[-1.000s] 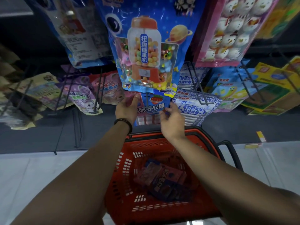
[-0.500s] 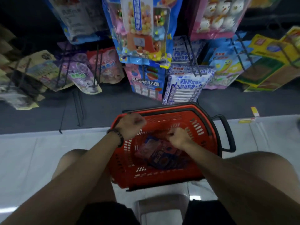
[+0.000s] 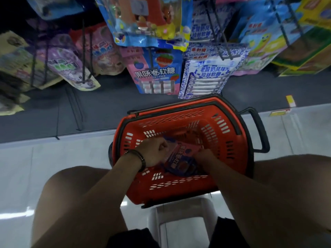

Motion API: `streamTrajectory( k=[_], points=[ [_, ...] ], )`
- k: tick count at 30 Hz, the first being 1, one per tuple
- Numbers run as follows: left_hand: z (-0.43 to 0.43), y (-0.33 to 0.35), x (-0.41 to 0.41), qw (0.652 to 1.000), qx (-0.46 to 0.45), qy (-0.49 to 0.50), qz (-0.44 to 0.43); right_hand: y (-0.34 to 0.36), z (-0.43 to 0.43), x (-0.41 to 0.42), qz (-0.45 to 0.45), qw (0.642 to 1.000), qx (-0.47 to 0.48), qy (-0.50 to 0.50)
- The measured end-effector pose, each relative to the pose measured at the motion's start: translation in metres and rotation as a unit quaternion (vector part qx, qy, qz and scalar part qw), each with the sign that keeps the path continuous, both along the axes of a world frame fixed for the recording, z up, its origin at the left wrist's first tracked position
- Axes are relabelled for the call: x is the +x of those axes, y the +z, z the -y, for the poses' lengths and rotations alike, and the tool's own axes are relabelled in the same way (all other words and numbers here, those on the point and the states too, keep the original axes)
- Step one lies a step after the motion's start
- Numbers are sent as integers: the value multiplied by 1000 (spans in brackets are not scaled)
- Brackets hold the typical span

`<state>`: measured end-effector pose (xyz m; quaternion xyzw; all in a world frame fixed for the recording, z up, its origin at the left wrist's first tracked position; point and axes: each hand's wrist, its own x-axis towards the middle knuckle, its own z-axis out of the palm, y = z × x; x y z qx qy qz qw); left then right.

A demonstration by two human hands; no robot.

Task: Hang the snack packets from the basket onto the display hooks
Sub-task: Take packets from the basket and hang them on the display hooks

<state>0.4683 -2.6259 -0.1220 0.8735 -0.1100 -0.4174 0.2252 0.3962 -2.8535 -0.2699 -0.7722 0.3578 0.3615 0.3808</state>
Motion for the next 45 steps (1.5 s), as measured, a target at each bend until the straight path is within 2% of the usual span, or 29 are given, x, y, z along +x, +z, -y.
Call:
streamTrajectory(
  k=[1, 5, 14, 16, 20, 21, 24, 26, 29, 32, 35, 37, 40, 42, 45],
  points=[
    [-1, -3, 2, 1000, 12, -4, -5, -8, -2, 1, -9, 998, 16, -54],
    [-4, -9, 7, 999, 41, -9, -18, -4, -14, 8, -28, 992, 33, -119],
    [-15, -21, -4, 998, 55, 10, -21, -1, -40, 16, 7, 1000, -25, 9],
    [-15, -21, -5, 998, 55, 8, -25, 3, -44, 15, 21, 999, -15, -29],
    [-13, -16, -4, 998, 54, 13, -14, -8, -30, 10, 111, 983, 31, -139],
    [-13, -14, -3, 998, 53, 18, -13, -16, -21, 10, 123, 983, 23, -133],
    [-18, -6, -5, 998, 61, 19, 5, 34, -8, 19, 173, 978, 41, -113],
    [-21, 1, -11, 998, 59, 12, 27, 85, -2, 21, 204, 976, 37, -61],
    [-25, 18, -21, 998, 46, 29, 43, 121, 9, 23, 232, 972, 15, 21],
    [-27, 41, -25, 996, 10, 38, 86, 168, 15, 23, 254, 958, 64, 118],
    [-32, 71, -36, 971, -109, 53, 205, 220, 16, 23, 283, 933, 125, 183],
    [-37, 85, -52, 951, -181, 56, 246, 255, 13, 24, 305, 912, 177, 209],
    [-40, 100, -83, 945, -235, 146, 175, 300, 5, 23, 319, 890, 218, 241],
    [-42, 104, -104, 921, -285, 236, 122, 324, -1, 23, 312, 888, 226, 253],
    [-46, 107, -124, 886, -338, 294, 119, 342, 4, 18, 316, 892, 227, 231]
  ],
)
